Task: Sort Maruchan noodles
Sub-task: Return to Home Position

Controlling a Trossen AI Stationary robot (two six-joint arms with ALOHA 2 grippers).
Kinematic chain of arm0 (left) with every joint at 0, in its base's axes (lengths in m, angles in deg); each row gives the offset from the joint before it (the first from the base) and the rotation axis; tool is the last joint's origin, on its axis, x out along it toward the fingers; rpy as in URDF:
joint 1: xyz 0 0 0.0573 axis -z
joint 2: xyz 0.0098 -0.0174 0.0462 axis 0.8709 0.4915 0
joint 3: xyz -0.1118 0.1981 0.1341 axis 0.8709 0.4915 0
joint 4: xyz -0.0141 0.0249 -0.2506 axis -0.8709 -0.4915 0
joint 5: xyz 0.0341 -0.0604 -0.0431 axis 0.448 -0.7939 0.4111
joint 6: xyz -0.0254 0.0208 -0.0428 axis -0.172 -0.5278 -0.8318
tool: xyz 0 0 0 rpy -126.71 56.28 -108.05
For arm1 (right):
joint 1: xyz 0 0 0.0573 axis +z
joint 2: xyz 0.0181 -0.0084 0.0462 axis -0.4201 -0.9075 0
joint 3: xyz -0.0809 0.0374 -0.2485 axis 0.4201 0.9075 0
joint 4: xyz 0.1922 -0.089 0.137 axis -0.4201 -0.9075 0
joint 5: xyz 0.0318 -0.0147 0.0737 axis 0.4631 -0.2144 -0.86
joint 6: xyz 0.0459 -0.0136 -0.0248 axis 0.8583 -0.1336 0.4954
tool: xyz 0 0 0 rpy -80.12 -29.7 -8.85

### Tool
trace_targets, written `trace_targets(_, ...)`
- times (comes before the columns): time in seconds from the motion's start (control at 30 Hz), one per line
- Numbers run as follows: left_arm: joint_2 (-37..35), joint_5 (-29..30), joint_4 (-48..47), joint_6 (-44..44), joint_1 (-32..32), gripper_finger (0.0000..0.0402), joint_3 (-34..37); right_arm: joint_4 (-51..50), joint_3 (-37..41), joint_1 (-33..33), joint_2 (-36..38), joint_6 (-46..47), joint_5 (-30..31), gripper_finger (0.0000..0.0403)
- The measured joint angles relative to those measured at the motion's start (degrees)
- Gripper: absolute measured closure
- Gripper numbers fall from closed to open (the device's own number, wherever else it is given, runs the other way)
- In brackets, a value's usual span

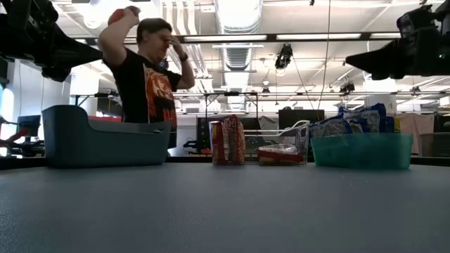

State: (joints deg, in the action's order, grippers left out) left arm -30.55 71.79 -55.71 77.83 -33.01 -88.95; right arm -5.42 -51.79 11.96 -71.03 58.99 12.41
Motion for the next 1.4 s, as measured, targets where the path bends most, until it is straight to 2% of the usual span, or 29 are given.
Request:
trace_targets(0.33,0.02,-0.11,-0.01,-0.48,0.0,0.0402,1.73,-3.74,0.02,0.0,-0.04,3.02,-0.52,0.0394)
trace_targets(0.6,0.02,-0.09,0.01,-0.06,0.0,0.0402,1.62,-4.2,-0.02,0.0,-0.1,11.73,-0.02,0.0394)
trace_targets(1.4,0.67,-0.17,-0.02,-0.48,0.0,0.0402,1.55,-4.4,-0.04,0.0,-0.13,12.25,0.01,0.0394)
